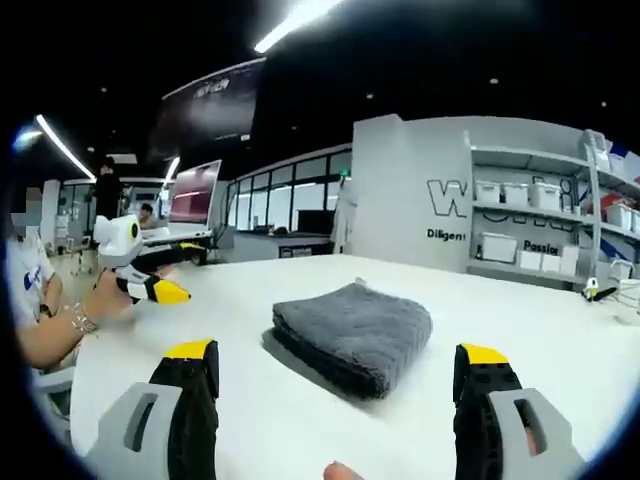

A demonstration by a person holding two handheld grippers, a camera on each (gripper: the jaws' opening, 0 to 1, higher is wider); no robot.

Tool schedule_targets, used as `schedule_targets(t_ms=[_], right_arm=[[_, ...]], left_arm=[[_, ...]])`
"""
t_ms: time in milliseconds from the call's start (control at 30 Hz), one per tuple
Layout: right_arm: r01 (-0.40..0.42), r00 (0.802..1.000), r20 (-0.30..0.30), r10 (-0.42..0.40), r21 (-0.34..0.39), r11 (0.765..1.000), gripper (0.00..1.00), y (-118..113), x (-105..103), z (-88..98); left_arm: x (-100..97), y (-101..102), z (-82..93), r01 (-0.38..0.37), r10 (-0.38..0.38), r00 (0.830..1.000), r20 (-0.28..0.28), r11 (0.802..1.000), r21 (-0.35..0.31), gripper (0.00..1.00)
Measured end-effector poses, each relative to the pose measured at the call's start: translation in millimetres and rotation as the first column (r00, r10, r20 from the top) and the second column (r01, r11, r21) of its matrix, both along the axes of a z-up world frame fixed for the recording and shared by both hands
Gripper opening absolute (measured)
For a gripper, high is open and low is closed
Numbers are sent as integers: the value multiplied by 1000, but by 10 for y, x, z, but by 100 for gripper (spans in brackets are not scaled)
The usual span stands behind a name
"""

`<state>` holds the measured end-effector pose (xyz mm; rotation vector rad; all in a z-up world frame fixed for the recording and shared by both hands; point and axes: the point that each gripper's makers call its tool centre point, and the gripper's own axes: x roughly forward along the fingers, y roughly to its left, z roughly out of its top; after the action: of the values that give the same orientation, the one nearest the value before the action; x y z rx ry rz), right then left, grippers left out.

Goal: Open the folded towel by lifting each exposed corner and separating the folded layers until the towel lies flat within the target outline without major curled edges

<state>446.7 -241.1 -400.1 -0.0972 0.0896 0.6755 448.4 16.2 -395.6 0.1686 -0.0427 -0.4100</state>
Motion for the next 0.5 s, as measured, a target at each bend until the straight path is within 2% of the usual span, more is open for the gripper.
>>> schedule_targets(t_ms=[67, 300, 433, 500], right_arm=[[0, 1000, -2, 0, -16, 1000, 99, 10, 1, -16], [1, 1000, -4, -1, -12, 1000, 99, -2, 1, -17], [-2, 1000, -10, 2, -14, 1000, 99, 7, -4, -34], [-3, 1000, -10, 2, -19, 1000, 99, 9, -6, -41]], left_arm=[[2, 38, 17, 4, -4, 1000, -5, 999, -40, 99], [27, 137, 19, -19, 18, 1000, -16, 996, -92, 99], [38, 142, -24, -31, 29, 999, -32, 996, -82, 99], [40, 166, -25, -51, 50, 998, -23, 997, -54, 99]])
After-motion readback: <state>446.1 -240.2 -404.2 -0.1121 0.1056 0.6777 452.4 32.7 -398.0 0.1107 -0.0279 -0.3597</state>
